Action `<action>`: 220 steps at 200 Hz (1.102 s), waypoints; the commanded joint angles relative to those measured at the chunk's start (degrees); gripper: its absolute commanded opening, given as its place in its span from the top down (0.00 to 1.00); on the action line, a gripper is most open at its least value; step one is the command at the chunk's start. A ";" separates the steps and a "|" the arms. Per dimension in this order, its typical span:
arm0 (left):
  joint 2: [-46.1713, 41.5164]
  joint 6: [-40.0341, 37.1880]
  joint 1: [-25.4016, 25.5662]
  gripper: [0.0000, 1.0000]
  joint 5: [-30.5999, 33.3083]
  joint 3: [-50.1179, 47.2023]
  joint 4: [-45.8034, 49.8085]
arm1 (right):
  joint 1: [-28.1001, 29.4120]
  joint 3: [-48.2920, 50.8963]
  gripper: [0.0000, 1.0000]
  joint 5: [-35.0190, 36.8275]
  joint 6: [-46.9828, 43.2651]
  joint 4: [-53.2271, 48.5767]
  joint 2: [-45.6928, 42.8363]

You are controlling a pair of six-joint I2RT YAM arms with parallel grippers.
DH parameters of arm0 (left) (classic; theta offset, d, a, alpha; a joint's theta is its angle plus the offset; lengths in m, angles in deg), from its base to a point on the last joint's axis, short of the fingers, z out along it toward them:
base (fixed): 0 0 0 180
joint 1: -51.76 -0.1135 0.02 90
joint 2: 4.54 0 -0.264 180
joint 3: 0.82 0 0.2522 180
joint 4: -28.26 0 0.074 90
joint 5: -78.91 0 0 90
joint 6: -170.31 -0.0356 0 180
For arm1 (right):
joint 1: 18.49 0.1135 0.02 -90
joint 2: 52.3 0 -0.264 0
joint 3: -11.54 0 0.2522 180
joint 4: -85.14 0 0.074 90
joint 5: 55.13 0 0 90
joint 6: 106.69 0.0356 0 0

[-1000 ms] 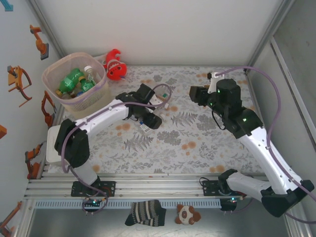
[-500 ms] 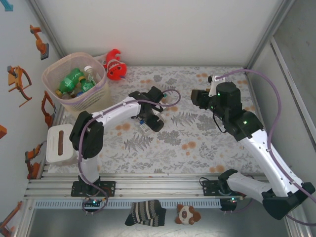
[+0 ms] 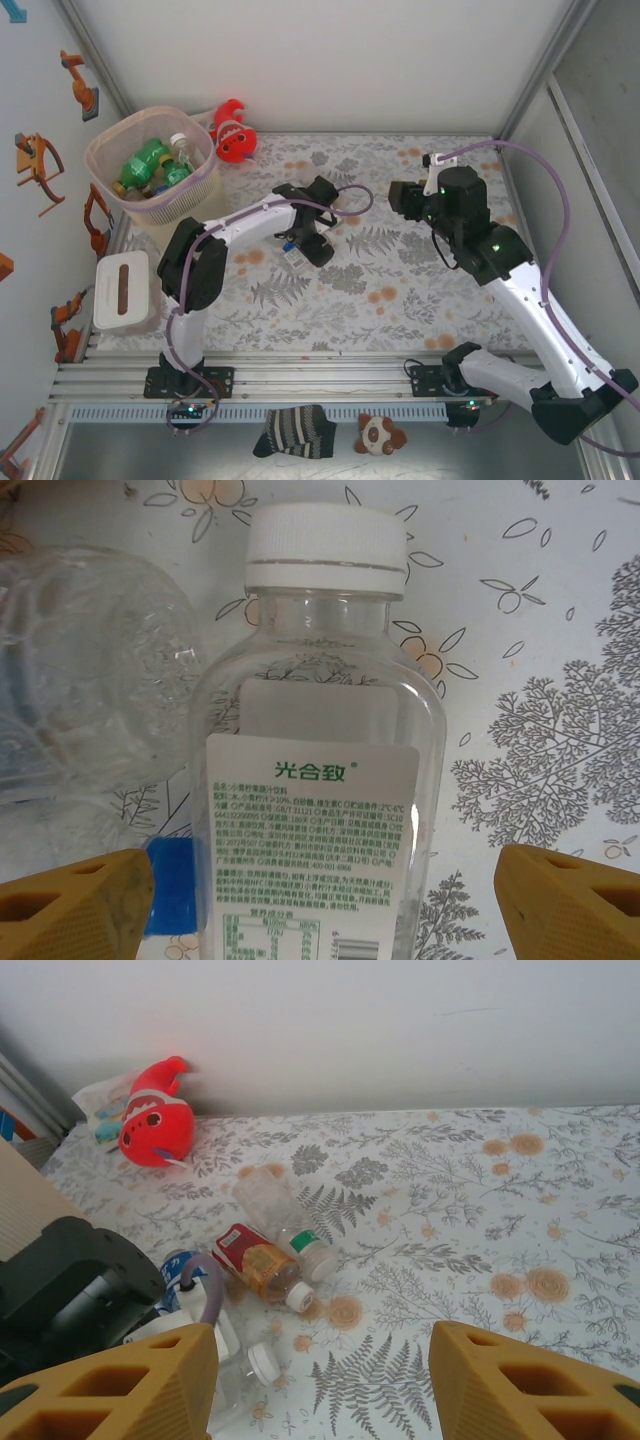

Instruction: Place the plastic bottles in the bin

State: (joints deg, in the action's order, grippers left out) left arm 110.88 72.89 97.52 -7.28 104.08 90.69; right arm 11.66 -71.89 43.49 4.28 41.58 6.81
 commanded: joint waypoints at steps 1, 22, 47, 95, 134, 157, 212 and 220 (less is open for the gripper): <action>1.41 -1.42 -0.14 0.13 -0.54 0.50 0.04 | 0.08 -0.59 0.43 1.57 -0.23 -0.09 -0.05; 2.46 -1.48 -0.09 0.12 -0.68 -0.11 -0.97 | 0.11 -0.70 0.43 1.51 -0.32 -0.15 0.04; 3.56 -1.46 -0.23 0.12 -1.68 -0.85 -2.30 | 0.13 -0.93 0.44 1.55 0.03 -0.13 0.21; 4.13 -1.28 -0.61 0.19 -1.64 -2.44 -4.38 | 0.13 -1.25 0.44 1.31 0.56 0.00 0.47; 3.54 -1.39 -1.06 0.24 -1.42 -3.37 -4.98 | 0.12 -1.63 0.44 1.22 0.91 0.36 0.48; 1.74 -1.46 -1.08 0.29 -1.48 -3.68 -4.88 | 0.13 -1.88 0.44 1.29 0.91 0.45 0.65; -5.82 -1.37 -1.09 0.33 -5.17 -4.34 -4.91 | 0.12 -2.16 0.44 2.12 0.43 1.23 1.14; -7.01 -1.36 -1.09 0.34 -5.50 -4.21 -5.06 | 0.08 -2.23 0.44 2.27 0.32 1.33 1.26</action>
State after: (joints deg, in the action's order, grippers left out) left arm 109.90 72.24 96.62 -10.14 99.77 85.35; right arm 11.66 -72.15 43.62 4.48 41.67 7.68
